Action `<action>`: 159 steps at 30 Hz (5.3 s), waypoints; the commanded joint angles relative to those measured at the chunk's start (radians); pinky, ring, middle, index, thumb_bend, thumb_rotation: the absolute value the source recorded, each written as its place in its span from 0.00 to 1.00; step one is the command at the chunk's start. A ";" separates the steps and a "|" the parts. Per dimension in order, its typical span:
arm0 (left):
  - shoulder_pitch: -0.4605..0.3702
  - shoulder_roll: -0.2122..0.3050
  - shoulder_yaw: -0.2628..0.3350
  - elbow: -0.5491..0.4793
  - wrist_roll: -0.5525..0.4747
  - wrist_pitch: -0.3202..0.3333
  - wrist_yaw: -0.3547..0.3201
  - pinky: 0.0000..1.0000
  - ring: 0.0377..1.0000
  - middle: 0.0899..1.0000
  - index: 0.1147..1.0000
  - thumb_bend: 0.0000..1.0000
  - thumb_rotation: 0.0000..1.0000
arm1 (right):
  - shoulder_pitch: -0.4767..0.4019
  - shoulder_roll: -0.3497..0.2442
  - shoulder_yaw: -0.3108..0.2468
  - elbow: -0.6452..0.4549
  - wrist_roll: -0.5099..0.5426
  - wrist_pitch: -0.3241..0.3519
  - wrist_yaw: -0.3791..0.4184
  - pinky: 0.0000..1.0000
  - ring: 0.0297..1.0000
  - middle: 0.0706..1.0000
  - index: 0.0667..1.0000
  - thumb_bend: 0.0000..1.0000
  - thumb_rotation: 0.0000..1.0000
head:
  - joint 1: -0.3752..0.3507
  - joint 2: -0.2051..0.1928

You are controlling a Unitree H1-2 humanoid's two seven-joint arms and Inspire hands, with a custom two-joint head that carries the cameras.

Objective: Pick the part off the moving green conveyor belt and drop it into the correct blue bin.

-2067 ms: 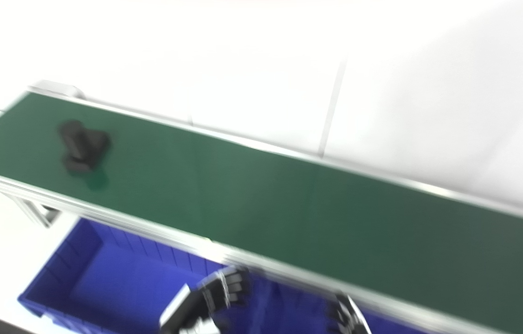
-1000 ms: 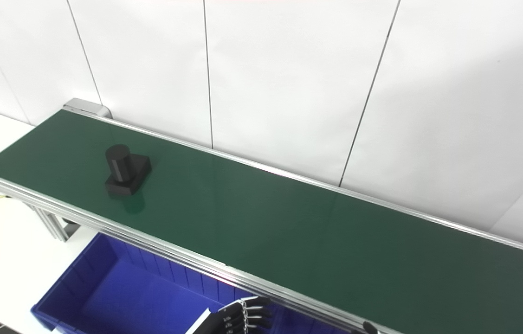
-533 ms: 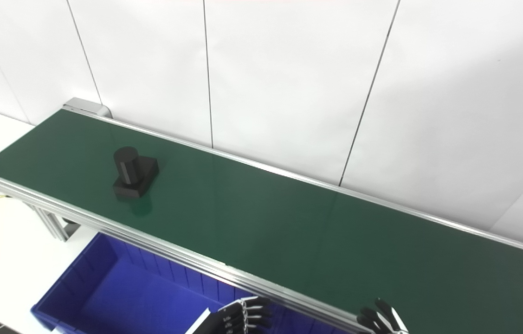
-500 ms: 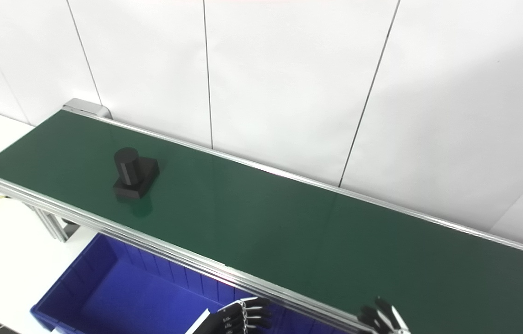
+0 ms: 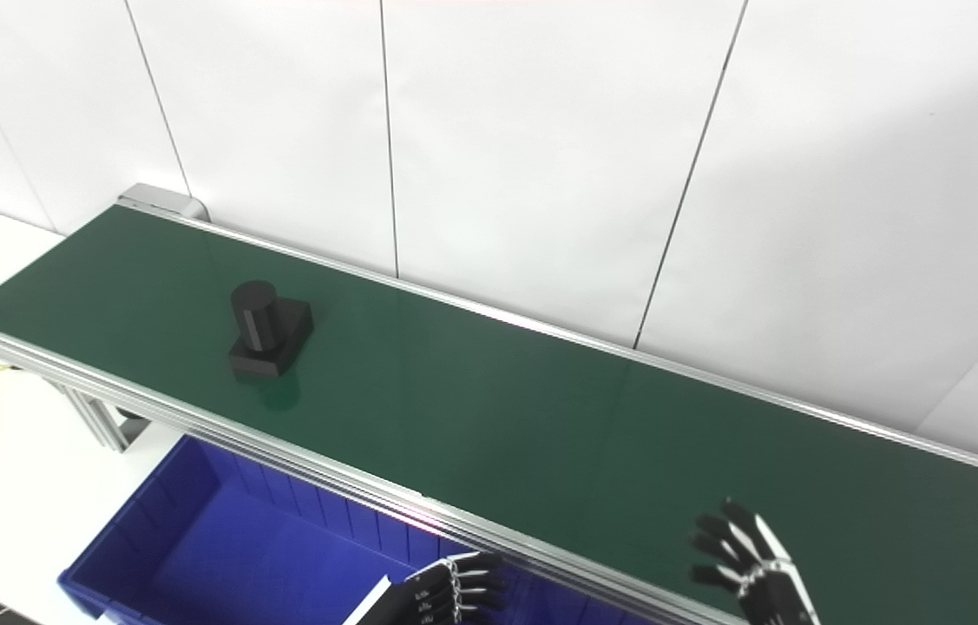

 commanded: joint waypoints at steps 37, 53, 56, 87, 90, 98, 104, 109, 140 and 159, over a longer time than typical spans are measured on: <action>-0.029 0.024 0.011 -0.005 -0.004 -0.043 -0.020 0.69 0.74 0.76 0.80 0.94 0.52 | -0.414 0.043 0.013 -0.050 -0.125 0.383 0.026 0.79 0.86 0.87 0.90 0.59 0.51 | -0.073 0.016; -0.038 0.016 0.011 0.003 -0.003 -0.043 -0.018 0.69 0.74 0.77 0.80 0.94 0.52 | -0.528 0.101 0.030 0.080 -0.172 0.408 0.014 0.78 0.87 0.88 0.90 0.63 0.47 | -0.088 0.021; -0.039 0.014 0.012 0.005 0.001 -0.044 -0.018 0.69 0.74 0.76 0.80 0.94 0.53 | -0.553 0.104 0.040 0.129 -0.190 0.384 0.007 0.79 0.87 0.88 0.90 0.62 0.45 | -0.093 0.023; -0.049 -0.016 0.005 0.020 0.023 -0.044 -0.012 0.69 0.74 0.76 0.80 0.93 0.54 | -0.760 0.187 0.129 0.657 -0.261 0.229 -0.088 0.80 0.85 0.85 0.89 0.71 0.45 | -0.098 0.028; -0.052 -0.020 0.003 0.025 0.024 -0.044 -0.012 0.69 0.74 0.76 0.80 0.92 0.54 | -0.784 0.192 0.131 0.708 -0.259 0.218 -0.091 0.78 0.84 0.85 0.89 0.71 0.44 | -0.094 0.028; -0.057 -0.031 -0.006 0.028 0.034 -0.044 -0.005 0.69 0.74 0.76 0.80 0.91 0.53 | -0.836 0.201 0.147 0.811 -0.279 0.188 -0.107 0.76 0.83 0.84 0.87 0.73 0.44 | -0.082 0.027; -0.056 -0.037 -0.017 0.026 0.059 -0.044 0.013 0.69 0.74 0.76 0.80 0.89 0.51 | -0.870 0.208 0.171 0.871 -0.299 0.190 -0.107 0.82 0.86 0.85 0.89 0.73 0.47 | -0.073 0.028; -0.056 -0.047 -0.024 0.030 0.065 -0.044 0.022 0.69 0.74 0.76 0.80 0.89 0.50 | -0.900 0.228 0.182 0.927 -0.303 0.178 -0.117 0.80 0.86 0.85 0.88 0.74 0.45 | -0.060 0.028; -0.058 -0.062 -0.095 0.027 0.113 -0.044 0.120 0.65 0.72 0.76 0.78 0.88 0.50 | -0.965 0.305 0.287 1.132 -0.393 0.084 -0.171 0.77 0.84 0.85 0.87 0.76 0.44 | -0.011 0.042; -0.043 -0.069 -0.130 0.005 0.124 -0.044 0.155 0.64 0.72 0.78 0.80 0.87 0.49 | -0.975 0.312 0.330 1.230 -0.458 0.057 -0.217 0.78 0.82 0.84 0.86 0.73 0.40 | 0.004 0.059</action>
